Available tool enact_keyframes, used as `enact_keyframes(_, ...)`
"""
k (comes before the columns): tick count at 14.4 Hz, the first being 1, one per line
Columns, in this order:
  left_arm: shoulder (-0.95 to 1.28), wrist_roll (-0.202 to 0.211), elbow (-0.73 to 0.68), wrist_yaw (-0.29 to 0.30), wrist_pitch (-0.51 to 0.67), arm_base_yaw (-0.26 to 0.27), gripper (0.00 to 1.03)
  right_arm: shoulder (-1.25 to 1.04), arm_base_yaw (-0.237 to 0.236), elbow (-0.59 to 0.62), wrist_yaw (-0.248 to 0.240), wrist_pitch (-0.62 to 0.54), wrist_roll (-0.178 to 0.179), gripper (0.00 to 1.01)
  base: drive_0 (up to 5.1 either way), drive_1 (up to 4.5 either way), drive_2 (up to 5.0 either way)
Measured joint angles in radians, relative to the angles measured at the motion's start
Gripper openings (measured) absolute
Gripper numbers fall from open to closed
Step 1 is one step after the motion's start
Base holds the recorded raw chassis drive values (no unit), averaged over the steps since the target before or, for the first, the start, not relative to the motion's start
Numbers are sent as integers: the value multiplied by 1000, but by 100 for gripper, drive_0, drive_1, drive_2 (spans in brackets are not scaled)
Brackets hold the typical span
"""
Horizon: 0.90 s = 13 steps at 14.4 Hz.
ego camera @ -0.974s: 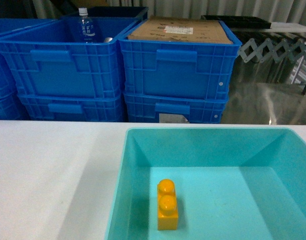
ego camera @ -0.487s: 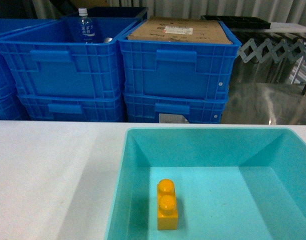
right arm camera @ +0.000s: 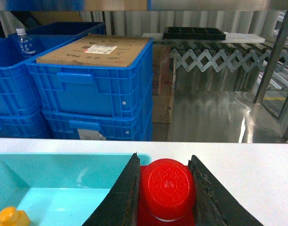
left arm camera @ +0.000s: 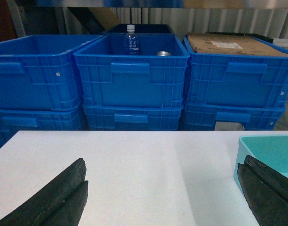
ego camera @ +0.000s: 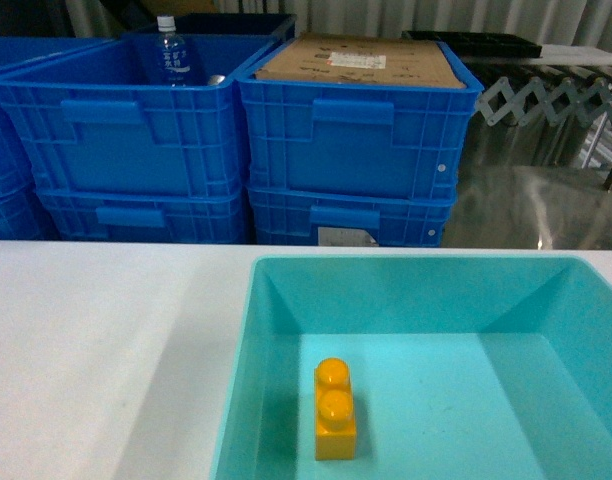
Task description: Pick red block from blue box to shelf
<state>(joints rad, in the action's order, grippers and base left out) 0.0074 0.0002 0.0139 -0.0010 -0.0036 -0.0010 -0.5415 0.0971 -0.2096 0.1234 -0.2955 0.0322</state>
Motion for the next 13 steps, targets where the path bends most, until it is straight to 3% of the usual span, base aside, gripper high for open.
enact_keyframes(7,0,0,0,0,0,0,98,28,14,0,12,27,-8,23,0,0,0)
enact_keyframes(11,0,0,0,0,0,0,98,75,-124,2,-75,60,-38,23,0,0,0)
enact_keyframes(13,0,0,0,0,0,0,98,74,-133,3,-91,59,-39,23,0,0,0)
